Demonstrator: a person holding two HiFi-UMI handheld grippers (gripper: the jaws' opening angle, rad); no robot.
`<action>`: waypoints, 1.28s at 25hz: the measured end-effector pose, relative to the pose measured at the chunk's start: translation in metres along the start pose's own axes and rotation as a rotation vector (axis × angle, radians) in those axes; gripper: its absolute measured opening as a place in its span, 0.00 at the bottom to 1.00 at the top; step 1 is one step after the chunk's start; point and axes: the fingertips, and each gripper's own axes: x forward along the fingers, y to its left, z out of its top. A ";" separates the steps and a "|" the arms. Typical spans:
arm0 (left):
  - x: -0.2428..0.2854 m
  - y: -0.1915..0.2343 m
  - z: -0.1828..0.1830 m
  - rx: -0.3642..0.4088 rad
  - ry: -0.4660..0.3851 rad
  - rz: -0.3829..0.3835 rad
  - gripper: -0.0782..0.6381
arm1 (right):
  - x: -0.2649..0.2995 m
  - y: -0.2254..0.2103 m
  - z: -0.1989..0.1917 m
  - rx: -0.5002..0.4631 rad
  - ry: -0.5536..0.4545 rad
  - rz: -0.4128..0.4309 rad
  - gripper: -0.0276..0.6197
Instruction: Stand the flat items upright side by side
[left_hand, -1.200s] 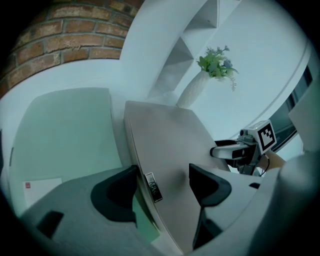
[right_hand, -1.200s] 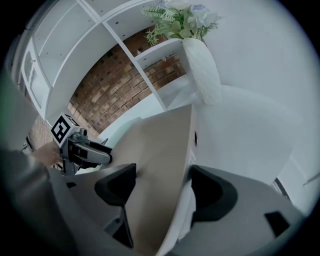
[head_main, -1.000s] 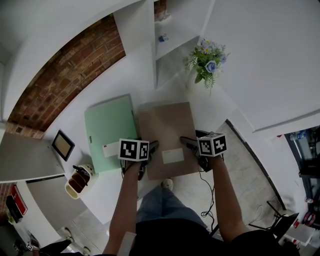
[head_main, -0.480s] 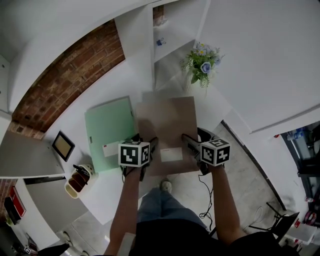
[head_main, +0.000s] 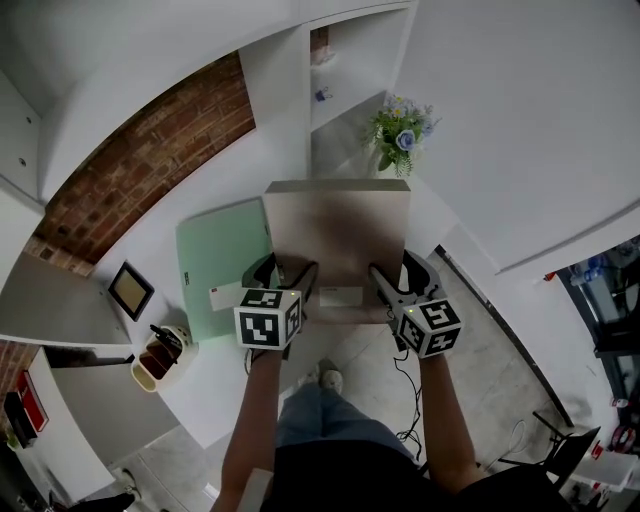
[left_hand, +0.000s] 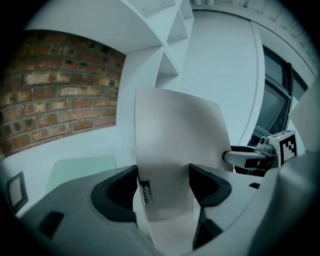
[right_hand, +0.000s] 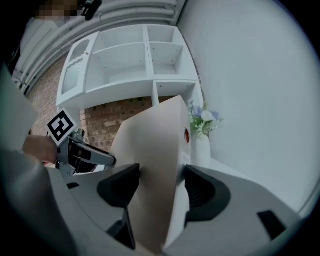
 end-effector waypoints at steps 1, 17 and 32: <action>-0.003 -0.002 0.006 0.010 -0.021 0.003 0.52 | -0.003 0.001 0.006 -0.009 -0.025 -0.006 0.48; 0.004 -0.012 0.066 0.203 -0.237 -0.021 0.52 | -0.013 -0.009 0.056 -0.207 -0.305 -0.181 0.47; 0.022 0.005 0.022 0.230 -0.215 -0.009 0.52 | 0.003 -0.004 -0.003 -0.204 -0.236 -0.171 0.47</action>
